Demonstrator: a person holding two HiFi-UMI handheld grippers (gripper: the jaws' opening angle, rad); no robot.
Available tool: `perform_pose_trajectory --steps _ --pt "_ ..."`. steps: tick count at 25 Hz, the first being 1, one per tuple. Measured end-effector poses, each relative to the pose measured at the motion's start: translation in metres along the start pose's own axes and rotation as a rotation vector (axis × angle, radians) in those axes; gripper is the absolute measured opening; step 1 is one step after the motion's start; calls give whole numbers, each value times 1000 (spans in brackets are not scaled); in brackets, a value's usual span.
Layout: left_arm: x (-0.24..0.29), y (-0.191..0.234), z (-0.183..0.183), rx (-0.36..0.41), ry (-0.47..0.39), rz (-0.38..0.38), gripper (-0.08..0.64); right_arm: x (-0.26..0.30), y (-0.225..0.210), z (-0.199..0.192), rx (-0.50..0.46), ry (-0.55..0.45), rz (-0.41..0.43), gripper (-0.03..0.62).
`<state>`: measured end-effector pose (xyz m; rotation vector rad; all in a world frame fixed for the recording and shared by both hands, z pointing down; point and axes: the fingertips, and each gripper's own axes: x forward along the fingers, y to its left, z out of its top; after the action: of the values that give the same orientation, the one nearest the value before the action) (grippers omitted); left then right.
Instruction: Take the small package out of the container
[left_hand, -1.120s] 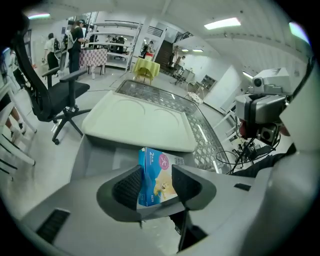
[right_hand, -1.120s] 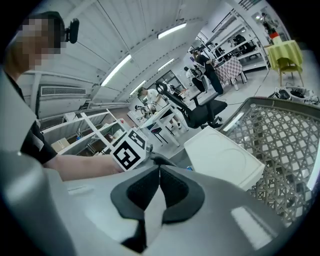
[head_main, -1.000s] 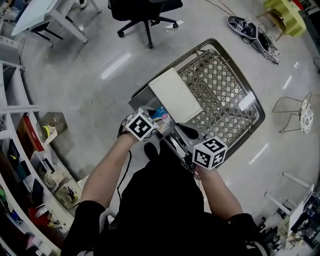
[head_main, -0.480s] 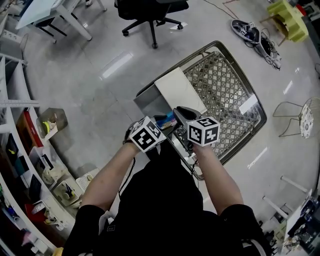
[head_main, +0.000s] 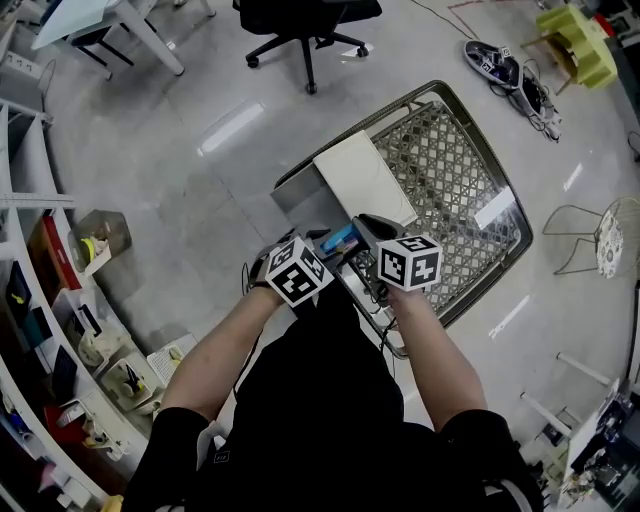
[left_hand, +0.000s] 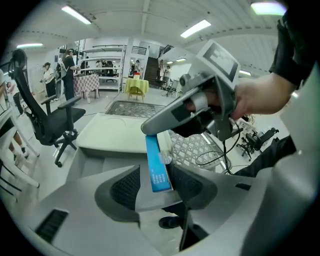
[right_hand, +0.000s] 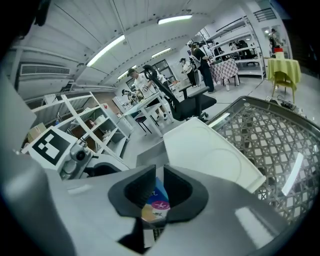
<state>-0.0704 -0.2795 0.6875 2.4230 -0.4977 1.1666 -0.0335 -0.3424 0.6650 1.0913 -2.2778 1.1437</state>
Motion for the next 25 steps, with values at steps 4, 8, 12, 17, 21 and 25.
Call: perform_pose_trajectory --steps 4,8,12,17,21,25 --pt "11 -12 -3 12 -1 -33 124 -14 3 -1 9 -30 -22 60" --pt "4 -22 6 4 -49 -26 95 -45 10 1 10 -88 -47 60" --pt "-19 -23 17 -24 -112 10 94 -90 20 7 15 -162 -76 60" --pt "-64 -24 48 -17 -221 73 94 -145 32 20 -5 -250 -99 60" --pt "-105 -22 67 -33 -284 133 94 -180 32 37 -16 -326 -119 60" --pt "-144 -13 83 -58 -342 191 94 -201 36 60 -40 -400 -100 44"
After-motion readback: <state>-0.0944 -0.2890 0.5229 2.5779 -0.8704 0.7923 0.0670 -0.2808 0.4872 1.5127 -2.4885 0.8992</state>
